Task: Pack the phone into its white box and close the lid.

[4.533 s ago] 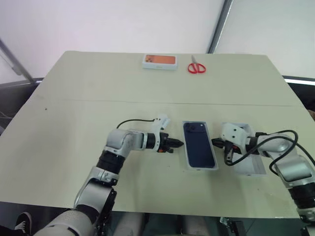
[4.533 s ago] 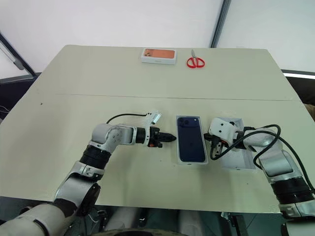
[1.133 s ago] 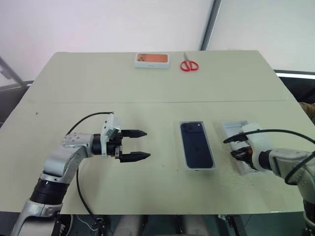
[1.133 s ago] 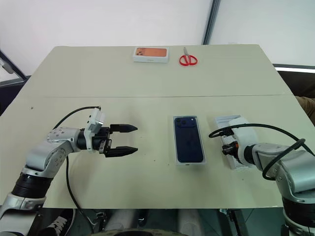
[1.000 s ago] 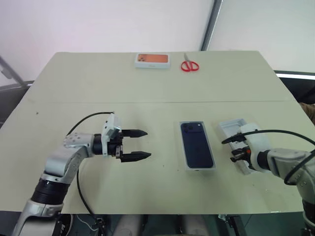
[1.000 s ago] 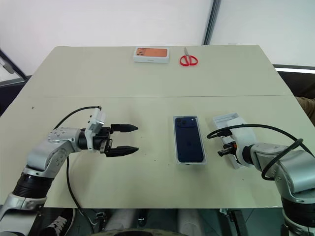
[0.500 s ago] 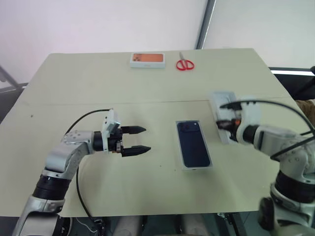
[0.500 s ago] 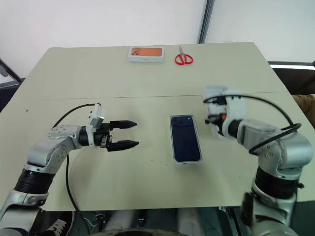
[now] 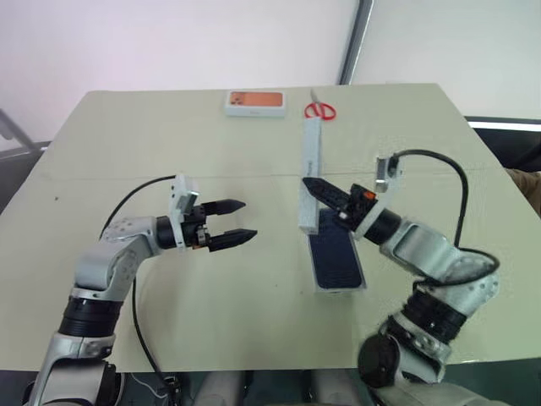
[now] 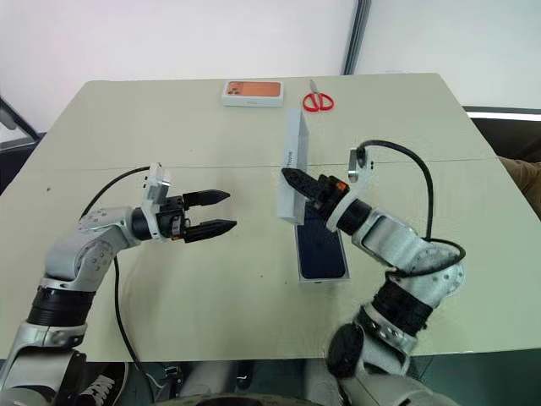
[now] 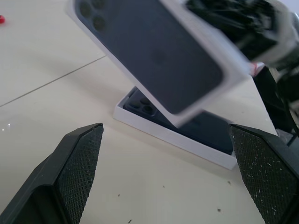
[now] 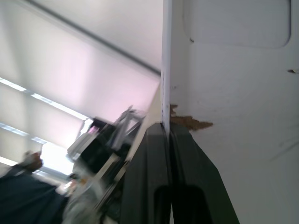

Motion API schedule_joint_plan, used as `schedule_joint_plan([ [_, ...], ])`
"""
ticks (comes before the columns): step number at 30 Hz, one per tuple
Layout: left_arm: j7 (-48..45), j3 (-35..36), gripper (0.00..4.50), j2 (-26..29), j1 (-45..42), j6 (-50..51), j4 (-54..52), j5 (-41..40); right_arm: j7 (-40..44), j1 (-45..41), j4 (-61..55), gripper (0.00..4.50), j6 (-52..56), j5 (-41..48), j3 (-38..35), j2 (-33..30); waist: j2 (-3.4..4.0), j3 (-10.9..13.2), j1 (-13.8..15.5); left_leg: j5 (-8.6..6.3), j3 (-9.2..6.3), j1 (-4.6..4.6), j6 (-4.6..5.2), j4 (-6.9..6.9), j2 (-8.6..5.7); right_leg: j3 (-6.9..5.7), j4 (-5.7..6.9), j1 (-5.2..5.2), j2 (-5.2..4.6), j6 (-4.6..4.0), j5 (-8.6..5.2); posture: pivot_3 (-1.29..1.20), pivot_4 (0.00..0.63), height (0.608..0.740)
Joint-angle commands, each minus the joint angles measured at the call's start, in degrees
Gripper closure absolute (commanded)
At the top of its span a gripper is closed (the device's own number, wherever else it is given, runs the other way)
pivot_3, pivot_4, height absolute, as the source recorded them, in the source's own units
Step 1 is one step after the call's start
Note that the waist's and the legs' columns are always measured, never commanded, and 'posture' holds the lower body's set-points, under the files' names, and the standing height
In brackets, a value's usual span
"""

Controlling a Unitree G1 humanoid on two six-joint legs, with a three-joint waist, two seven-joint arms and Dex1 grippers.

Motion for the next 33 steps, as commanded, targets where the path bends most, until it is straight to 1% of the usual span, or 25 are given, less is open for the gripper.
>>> schedule_joint_plan([
  [1, 0.7, 1.77, 0.0, 0.09, 0.47, -0.29, -2.65, -1.23, 0.57, 5.05, -4.3, 4.46, -7.43, 8.69, 9.3, -5.23, 0.01, 0.0, -0.58, 0.0, 0.01, 0.0, 0.01, 0.02, 0.0, -0.01, 0.03, 0.0, 0.04, 0.0, 0.0, 0.0, 0.15, 0.74],
  [5, 1.18, 1.69, 0.0, -0.17, 0.4, -0.31, -2.66, -1.42, 5.68, 9.6, -6.66, 4.46, -11.67, 8.69, 15.69, -11.6, 0.0, 0.0, -1.07, 0.01, 0.01, 0.04, 0.02, 0.04, 0.01, -0.03, 0.07, 0.03, 0.24, 0.01, 0.0, 0.0, 0.15, 0.74],
  [9, 0.99, 0.89, 0.0, -0.58, 0.58, 0.53, -2.85, -1.79, 7.71, 11.76, -6.17, 4.46, -13.23, 8.69, 19.42, -19.11, 0.0, 0.0, -1.02, 0.0, 0.0, 0.02, 0.05, 0.03, 0.04, -0.02, 0.02, 0.05, 0.29, 0.01, -0.01, 0.0, 0.15, 0.74],
  [12, 0.66, 0.41, 0.77, -0.83, 1.25, 2.26, -3.57, -2.97, 9.21, 12.25, -5.2, 4.5, -14.96, 8.69, 20.82, -20.64, -0.01, 0.0, -0.95, 0.0, 0.0, 0.03, 0.05, 0.05, 0.04, -0.02, 0.02, 0.08, 0.29, 0.01, -0.01, 0.0, 0.15, 0.74],
  [15, 0.22, -0.22, 2.22, -0.84, 2.44, 2.92, -4.74, -3.27, 9.01, 11.96, -4.4, 4.5, -16.04, 8.69, 22.52, -21.5, -0.01, 0.0, -0.94, -0.01, 0.0, 0.03, 0.05, 0.04, 0.04, -0.02, 0.01, 0.08, 0.28, 0.01, -0.01, 0.0, 0.15, 0.74],
  [17, -0.07, -0.46, 3.37, -0.83, 2.88, 3.67, -5.15, -3.71, 8.54, 11.63, -3.82, 4.5, -16.9, 8.69, 23.22, -21.56, -0.01, 0.0, -0.91, -0.01, 0.0, 0.03, 0.05, 0.04, 0.04, -0.01, 0.0, 0.08, 0.27, 0.01, -0.01, 0.0, 0.15, 0.74],
  [19, 0.15, -1.84, 4.41, -1.57, 3.53, 2.72, -5.46, -2.61, 8.42, 11.47, -2.86, 4.5, -17.26, 8.69, 24.0, -21.31, -0.01, 0.0, -0.87, -0.01, -0.01, 0.03, 0.05, 0.04, 0.04, -0.01, 0.0, 0.08, 0.27, 0.01, -0.01, 0.0, 0.15, 0.74],
  [21, 0.86, -3.11, 4.46, -2.79, 3.87, 1.61, -5.46, -1.46, 7.74, 11.47, -2.16, 4.5, -17.19, 8.69, 25.06, -22.55, -0.01, 0.0, -0.62, -0.01, -0.01, 0.03, 0.05, 0.05, 0.04, -0.01, 0.0, 0.09, 0.27, 0.01, -0.01, 0.0, 0.15, 0.74],
  [24, 1.66, -5.51, 4.46, -4.17, 4.18, -1.33, -5.11, 1.89, 7.25, 11.73, -1.42, 4.5, -17.63, 8.69, 25.45, -22.19, -0.02, -0.01, -0.28, -0.01, 0.0, 0.03, 0.05, 0.1, 0.02, -0.01, -0.02, 0.12, 0.24, 0.01, -0.01, 0.0, 0.15, 0.74],
  [26, 2.29, -5.92, 4.46, -5.14, 3.55, -1.35, -4.74, 2.08, 8.29, 11.25, -1.41, 4.5, -17.38, 8.69, 25.44, -22.71, -0.02, -0.01, 0.2, -0.01, 0.0, 0.03, 0.05, 0.1, 0.02, -0.01, -0.02, 0.12, 0.23, 0.01, -0.01, 0.0, 0.15, 0.74],
  [29, 1.95, -6.68, 4.5, -6.06, 2.74, -1.46, -4.05, 2.35, 6.88, 9.86, 1.08, 3.53, -17.98, 8.69, 24.6, -23.46, -0.02, -0.01, 0.37, -0.01, 0.0, 0.03, 0.05, 0.1, 0.04, -0.02, -0.02, 0.11, 0.25, 0.0, -0.01, 0.0, 0.15, 0.74],
  [30, 1.85, -7.03, 4.5, -6.31, 2.67, -1.33, -3.88, 2.42, 6.83, 9.61, 1.81, 3.03, -17.94, 8.69, 24.29, -23.75, -0.02, -0.01, 0.46, -0.01, 0.0, 0.03, 0.05, 0.1, 0.03, -0.02, -0.01, 0.11, 0.25, 0.0, -0.01, 0.0, 0.15, 0.74],
  [31, 1.78, -7.22, 4.5, -6.47, 2.63, -1.18, -3.74, 2.44, 6.94, 9.47, 2.25, 2.63, -17.83, 8.69, 24.11, -23.91, -0.02, -0.01, 0.55, -0.01, 0.0, 0.03, 0.05, 0.11, 0.03, -0.02, -0.02, 0.12, 0.25, 0.0, -0.01, 0.0, 0.15, 0.74],
  [32, 1.87, -7.74, 4.5, -6.91, 2.76, -1.6, -3.46, 2.87, 6.88, 9.43, 2.51, 1.99, -17.67, 8.69, 24.02, -24.16, -0.02, -0.01, 0.65, -0.01, 0.0, 0.03, 0.05, 0.11, 0.02, -0.02, -0.02, 0.13, 0.24, 0.0, -0.01, 0.0, 0.15, 0.74],
  [33, 1.96, -8.1, 4.5, -7.2, 2.86, -1.99, -3.27, 3.23, 6.75, 9.41, 2.67, 1.48, -17.54, 8.69, 23.99, -24.32, -0.02, -0.01, 0.68, -0.01, 0.01, 0.03, 0.06, 0.12, 0.02, -0.02, -0.03, 0.14, 0.23, 0.0, -0.01, 0.0, 0.15, 0.74],
])
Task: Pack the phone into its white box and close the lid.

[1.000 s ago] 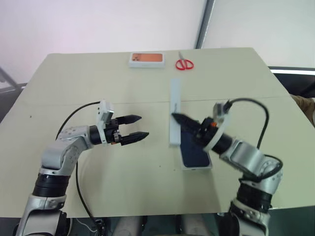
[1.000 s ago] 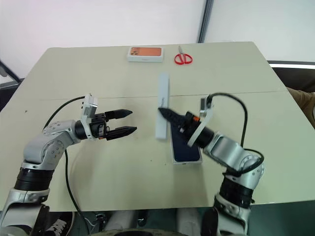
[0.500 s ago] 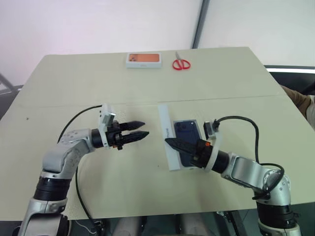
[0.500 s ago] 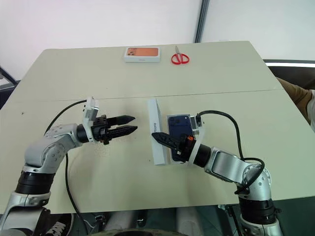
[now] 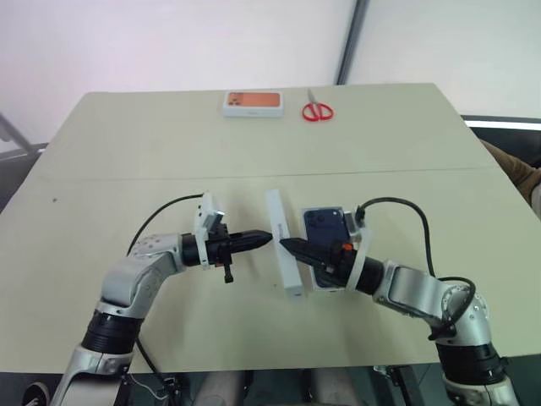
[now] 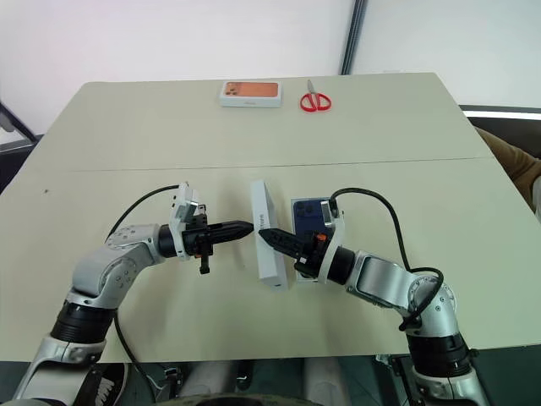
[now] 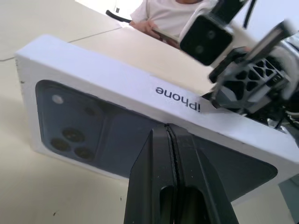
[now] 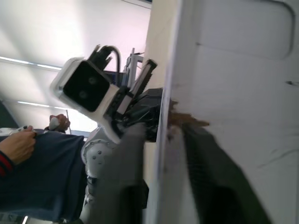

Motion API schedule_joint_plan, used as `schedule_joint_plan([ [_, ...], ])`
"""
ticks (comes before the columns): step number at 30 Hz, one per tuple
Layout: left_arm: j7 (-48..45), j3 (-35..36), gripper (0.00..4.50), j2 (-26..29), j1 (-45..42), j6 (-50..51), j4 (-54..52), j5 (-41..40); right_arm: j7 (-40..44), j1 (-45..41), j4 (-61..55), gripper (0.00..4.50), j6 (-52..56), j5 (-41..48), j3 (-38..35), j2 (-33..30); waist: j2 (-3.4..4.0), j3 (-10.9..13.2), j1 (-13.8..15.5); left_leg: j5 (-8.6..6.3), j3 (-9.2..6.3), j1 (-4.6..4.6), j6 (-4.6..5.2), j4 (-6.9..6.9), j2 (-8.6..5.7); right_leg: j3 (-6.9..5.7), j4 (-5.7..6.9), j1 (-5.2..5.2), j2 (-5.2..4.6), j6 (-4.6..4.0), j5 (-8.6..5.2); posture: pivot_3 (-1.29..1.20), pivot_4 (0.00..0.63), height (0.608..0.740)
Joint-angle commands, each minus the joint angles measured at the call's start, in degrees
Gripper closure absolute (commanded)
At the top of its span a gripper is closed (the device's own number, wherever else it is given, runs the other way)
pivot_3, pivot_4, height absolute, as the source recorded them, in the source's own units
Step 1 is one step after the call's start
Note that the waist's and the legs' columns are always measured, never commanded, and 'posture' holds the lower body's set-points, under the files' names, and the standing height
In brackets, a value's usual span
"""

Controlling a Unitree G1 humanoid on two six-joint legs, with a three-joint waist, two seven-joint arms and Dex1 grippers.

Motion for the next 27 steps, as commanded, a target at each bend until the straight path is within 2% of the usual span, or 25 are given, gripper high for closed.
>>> schedule_joint_plan([
  [1, -0.18, -1.17, 4.5, -0.9, -0.28, -1.97, -0.18, 1.16, -0.03, -0.68, -0.29, 0.95, 0.05, 1.54, -0.9, -0.58, 0.0, 0.0, 0.0, 0.0, 0.0, 0.0, 0.0, 0.0, 0.0, 0.0, 0.0, 0.0, 0.0, 0.0, 0.0, 0.0, 0.15, 0.74],
  [3, -0.06, -2.0, 4.5, -1.67, 0.02, -2.68, 0.4, 1.87, -0.23, -1.92, -0.16, 0.02, -0.37, 1.52, -1.75, -3.55, 0.0, 0.0, -0.02, 0.0, 0.0, 0.0, 0.0, 0.0, 0.0, 0.0, 0.0, 0.0, 0.0, 0.0, 0.0, 0.0, 0.15, 0.74],
  [8, 0.45, -3.8, 4.5, -4.54, -1.15, -4.76, 3.94, 3.7, 11.81, -5.27, -0.03, 0.02, -0.07, -9.93, -8.19, -14.09, 0.0, 0.0, 0.16, 0.0, 0.01, 0.0, 0.01, 0.04, -0.01, -0.04, 0.0, 0.04, 0.01, 0.0, 0.0, 0.0, 0.15, 0.74],
  [11, 1.8, -5.06, 4.5, -8.49, -2.99, -5.75, 6.74, 4.74, 19.75, -4.02, -1.29, 0.02, -2.36, -20.51, -10.58, -18.46, -0.03, 0.01, 0.36, -0.02, -0.01, -0.01, 0.04, 0.07, -0.01, -0.12, -0.02, 0.09, 0.01, 0.01, 0.0, 0.0, 0.15, 0.74],
  [13, 2.4, -6.22, 4.5, -11.35, -4.45, -6.7, 8.65, 5.73, 23.73, -3.3, -0.8, 0.02, -4.42, -25.52, -11.82, -19.15, -0.07, 0.0, 0.26, -0.02, 0.0, -0.02, 0.04, 0.11, -0.03, -0.12, -0.02, 0.1, 0.01, 0.02, 0.0, 0.0, 0.15, 0.74],
  [16, 2.73, -7.89, 4.5, -15.26, -6.66, -8.01, 11.61, 7.11, 29.96, -2.71, -1.48, 0.88, -11.17, -43.73, -7.37, -23.02, -0.03, -0.01, 0.09, -0.02, 0.02, -0.02, 0.05, 0.17, -0.03, -0.13, 0.01, 0.11, 0.01, 0.03, 0.0, 0.0, 0.15, 0.74],
  [18, 2.55, -8.66, 4.5, -16.87, -7.58, -8.6, 13.05, 7.77, 33.08, -2.17, -1.7, 1.89, -16.12, -54.78, -3.67, -24.62, -0.03, -0.02, -0.05, -0.02, 0.06, -0.01, 0.05, 0.18, -0.04, -0.12, 0.03, 0.08, 0.01, 0.04, 0.0, 0.0, 0.15, 0.74],
  [23, 1.98, -8.78, 4.5, -17.84, -8.44, -9.56, 15.04, 9.09, 37.66, -1.69, -0.78, 4.47, -27.11, -74.4, 1.99, -25.07, -0.03, -0.02, -0.11, -0.02, 0.07, -0.01, 0.05, 0.15, -0.01, -0.1, 0.04, 0.05, 0.04, 0.04, -0.01, 0.0, 0.15, 0.74],
  [26, 1.25, -6.96, 4.5, -14.93, -7.85, -7.69, 12.86, 7.99, 41.71, -1.18, -0.73, 4.47, -30.14, -80.67, 4.3, -25.22, -0.03, -0.01, -0.01, -0.02, 0.05, -0.01, 0.04, 0.18, -0.02, -0.11, 0.03, 0.07, 0.04, 0.04, 0.0, 0.0, 0.15, 0.74],
  [27, 0.42, -5.82, 4.5, -12.47, -6.64, -5.93, 10.4, 6.58, 42.95, -1.1, -0.5, 4.47, -31.88, -83.12, 5.21, -25.11, -0.03, -0.01, -0.08, -0.02, 0.04, 0.0, 0.04, 0.17, -0.01, -0.11, 0.03, 0.06, 0.04, 0.04, 0.0, 0.0, 0.15, 0.74],
])
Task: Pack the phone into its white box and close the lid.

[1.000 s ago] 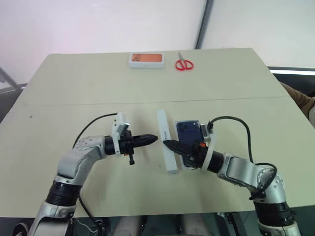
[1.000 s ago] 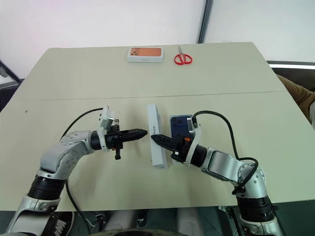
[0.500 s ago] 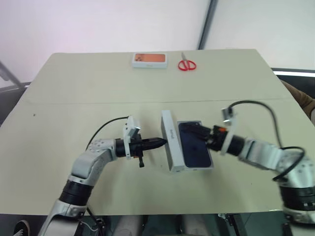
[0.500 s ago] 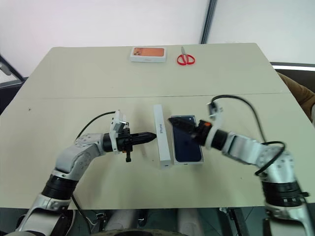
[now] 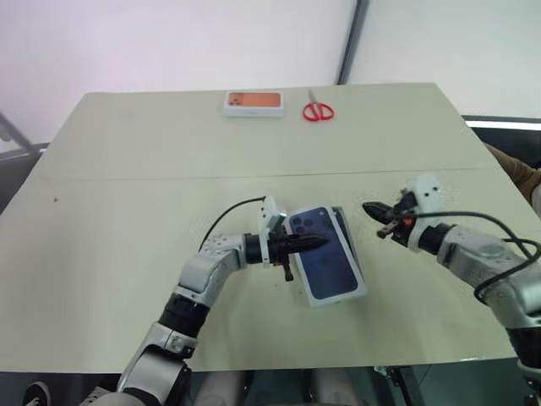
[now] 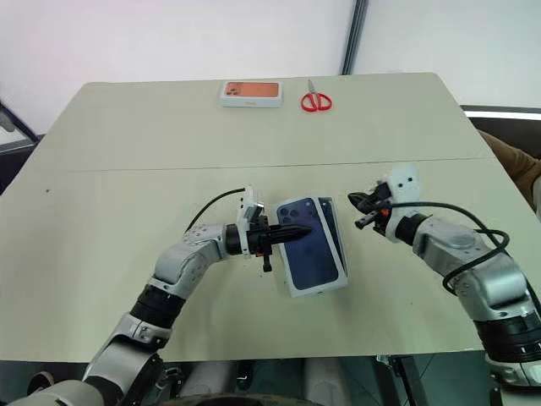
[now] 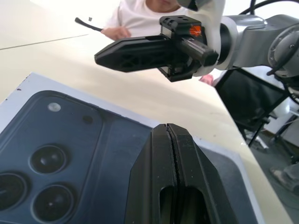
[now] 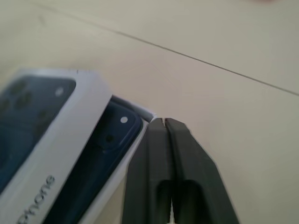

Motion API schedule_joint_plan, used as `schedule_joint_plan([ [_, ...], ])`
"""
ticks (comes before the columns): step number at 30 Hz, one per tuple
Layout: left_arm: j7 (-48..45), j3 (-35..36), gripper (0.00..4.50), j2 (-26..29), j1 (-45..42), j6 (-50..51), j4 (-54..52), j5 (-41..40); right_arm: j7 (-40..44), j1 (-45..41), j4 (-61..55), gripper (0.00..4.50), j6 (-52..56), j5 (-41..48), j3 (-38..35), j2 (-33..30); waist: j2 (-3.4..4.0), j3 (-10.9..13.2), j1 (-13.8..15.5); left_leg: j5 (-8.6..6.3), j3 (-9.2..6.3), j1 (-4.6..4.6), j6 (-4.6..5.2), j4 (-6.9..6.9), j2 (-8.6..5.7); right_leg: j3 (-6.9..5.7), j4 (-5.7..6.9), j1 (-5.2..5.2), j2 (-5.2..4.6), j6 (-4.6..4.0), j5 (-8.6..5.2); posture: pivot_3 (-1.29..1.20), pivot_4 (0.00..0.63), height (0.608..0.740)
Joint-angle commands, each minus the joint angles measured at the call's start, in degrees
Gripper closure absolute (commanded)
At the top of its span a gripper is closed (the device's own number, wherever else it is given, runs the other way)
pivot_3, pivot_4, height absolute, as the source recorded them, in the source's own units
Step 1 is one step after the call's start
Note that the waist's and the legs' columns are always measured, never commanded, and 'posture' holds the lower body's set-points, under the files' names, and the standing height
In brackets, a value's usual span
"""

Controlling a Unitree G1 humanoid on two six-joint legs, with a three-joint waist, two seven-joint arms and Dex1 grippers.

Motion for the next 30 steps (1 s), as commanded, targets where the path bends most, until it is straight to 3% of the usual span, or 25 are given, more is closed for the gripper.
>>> schedule_joint_plan([
  [1, -2.18, 3.65, 4.5, 4.96, 2.0, 3.27, -6.68, -3.19, 4.23, 0.17, -0.8, 4.47, -5.4, -7.32, 1.49, -0.37, 0.0, 0.0, -0.22, 0.0, -0.01, 0.0, 0.0, -0.01, 0.0, 0.0, 0.0, -0.02, 0.0, 0.0, 0.0, 0.0, 0.15, 0.74],
  [5, -3.19, 6.64, 4.5, 12.37, 6.47, 6.73, -13.06, -5.41, 6.97, 0.82, -1.92, 4.47, -6.62, -8.58, 0.53, 2.22, 0.02, 0.0, -0.18, 0.01, -0.03, 0.01, -0.02, -0.07, 0.04, 0.04, -0.01, -0.04, 0.02, -0.01, 0.0, 0.0, 0.15, 0.74],
  [11, -2.89, 5.3, 4.5, 15.3, 10.59, 6.84, -14.74, -3.87, 10.82, 2.63, -3.48, 4.47, -7.96, -10.94, -0.27, 3.18, 0.02, 0.0, 0.95, 0.0, -0.07, 0.01, -0.02, 0.03, -0.08, 0.0, -0.03, 0.07, -0.11, -0.01, 0.0, 0.0, 0.15, 0.74],
  [22, 2.88, 2.22, 4.5, 6.65, 8.04, 2.94, -8.43, 0.64, 12.45, 5.49, -3.32, 4.47, -8.74, -15.15, -2.27, 4.24, 0.01, 0.0, 1.43, 0.0, -0.05, 0.02, -0.03, 0.04, -0.07, -0.02, -0.02, 0.06, -0.13, -0.02, 0.01, 0.0, 0.15, 0.74],
  [30, 3.73, 0.5, 4.5, 4.3, 7.89, 2.53, -7.61, 1.94, 12.23, 5.96, -3.88, 4.47, -8.24, -16.57, -2.77, 5.04, 0.02, 0.0, 1.35, 0.0, -0.05, 0.02, -0.03, 0.04, -0.06, -0.02, 0.0, 0.06, -0.1, -0.02, 0.01, 0.0, 0.15, 0.74],
])
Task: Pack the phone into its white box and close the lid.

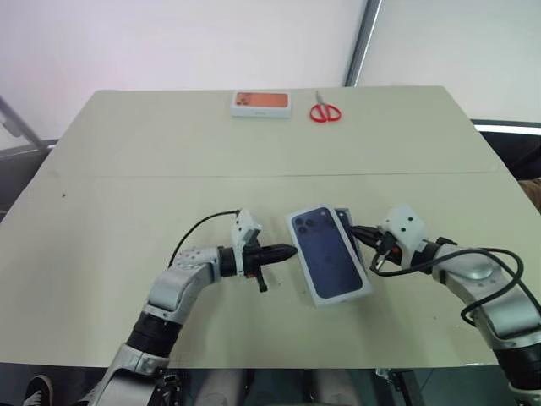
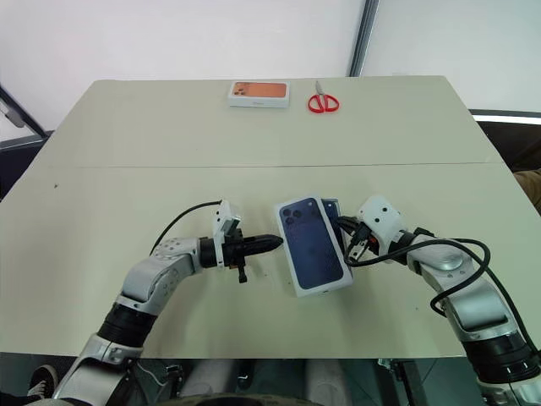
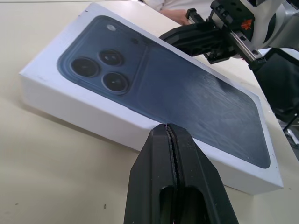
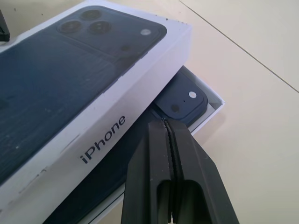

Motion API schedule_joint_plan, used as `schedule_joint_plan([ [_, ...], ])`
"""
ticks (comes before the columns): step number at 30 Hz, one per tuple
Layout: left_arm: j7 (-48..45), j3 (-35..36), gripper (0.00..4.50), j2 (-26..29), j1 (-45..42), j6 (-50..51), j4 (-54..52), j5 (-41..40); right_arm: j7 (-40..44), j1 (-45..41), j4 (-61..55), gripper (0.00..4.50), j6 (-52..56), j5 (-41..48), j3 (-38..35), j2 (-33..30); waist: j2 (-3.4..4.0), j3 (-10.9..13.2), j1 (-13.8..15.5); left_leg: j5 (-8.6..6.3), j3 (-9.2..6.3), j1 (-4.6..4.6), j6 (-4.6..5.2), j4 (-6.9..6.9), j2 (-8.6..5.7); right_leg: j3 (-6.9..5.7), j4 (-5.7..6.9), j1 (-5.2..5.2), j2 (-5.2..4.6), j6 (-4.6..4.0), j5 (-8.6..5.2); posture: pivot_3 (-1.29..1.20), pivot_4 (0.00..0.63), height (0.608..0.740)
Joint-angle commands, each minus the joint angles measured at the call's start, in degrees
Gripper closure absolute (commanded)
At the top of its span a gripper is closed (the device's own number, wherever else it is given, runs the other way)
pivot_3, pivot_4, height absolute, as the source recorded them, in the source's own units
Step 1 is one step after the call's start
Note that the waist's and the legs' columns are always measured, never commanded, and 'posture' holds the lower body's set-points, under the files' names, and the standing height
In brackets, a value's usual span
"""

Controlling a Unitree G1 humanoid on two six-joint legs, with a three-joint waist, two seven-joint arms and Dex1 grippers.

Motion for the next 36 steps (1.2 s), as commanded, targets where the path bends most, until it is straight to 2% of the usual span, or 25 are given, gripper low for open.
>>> schedule_joint_plan([
  [1, 0.43, -0.54, 4.5, -0.88, -0.26, -1.49, 0.23, 0.65, -0.09, -0.14, -2.44, 4.47, -0.31, -1.1, -1.54, 0.65, 0.0, 0.0, 0.02, 0.0, 0.0, 0.0, 0.0, 0.01, 0.0, 0.0, 0.0, 0.01, 0.0, 0.0, 0.0, 0.0, 0.15, 0.74],
  [7, 0.89, -0.45, 4.5, -2.17, -2.05, -2.86, 0.82, 1.48, 0.05, -0.8, -1.38, 4.47, -0.87, -2.78, -1.95, 1.03, -0.01, 0.0, 0.11, 0.0, 0.0, 0.0, 0.0, 0.05, -0.01, -0.01, 0.0, 0.02, -0.01, 0.0, 0.0, 0.0, 0.15, 0.74],
  [17, -2.31, 1.42, 4.5, 3.83, -0.06, 1.64, -4.02, -1.95, -0.5, -0.77, -0.28, 4.47, -0.97, -5.21, -3.23, 0.99, 0.0, 0.0, -0.2, 0.0, 0.0, 0.0, 0.0, 0.03, 0.01, 0.0, 0.03, 0.0, 0.02, 0.0, 0.0, 0.0, 0.15, 0.74],
  [23, -3.64, 0.04, 4.5, 5.32, 1.37, 1.97, -3.07, -1.26, 2.4, 0.23, -2.83, 4.47, 0.82, -0.87, -6.77, 1.6, 0.0, 0.0, 0.08, 0.0, 0.0, 0.0, 0.0, 0.04, 0.0, 0.0, 0.03, 0.02, 0.02, 0.0, 0.0, 0.0, 0.15, 0.74],
  [36, -1.05, -3.15, 4.5, -2.43, -0.22, -3.91, 4.59, 3.17, 3.8, 2.9, -5.34, 4.47, 1.72, -1.35, -5.44, 2.53, 0.02, -0.02, 0.14, -0.02, -0.02, 0.03, 0.04, 0.16, -0.01, -0.05, 0.03, 0.13, -0.02, 0.0, 0.0, 0.0, 0.15, 0.74],
])
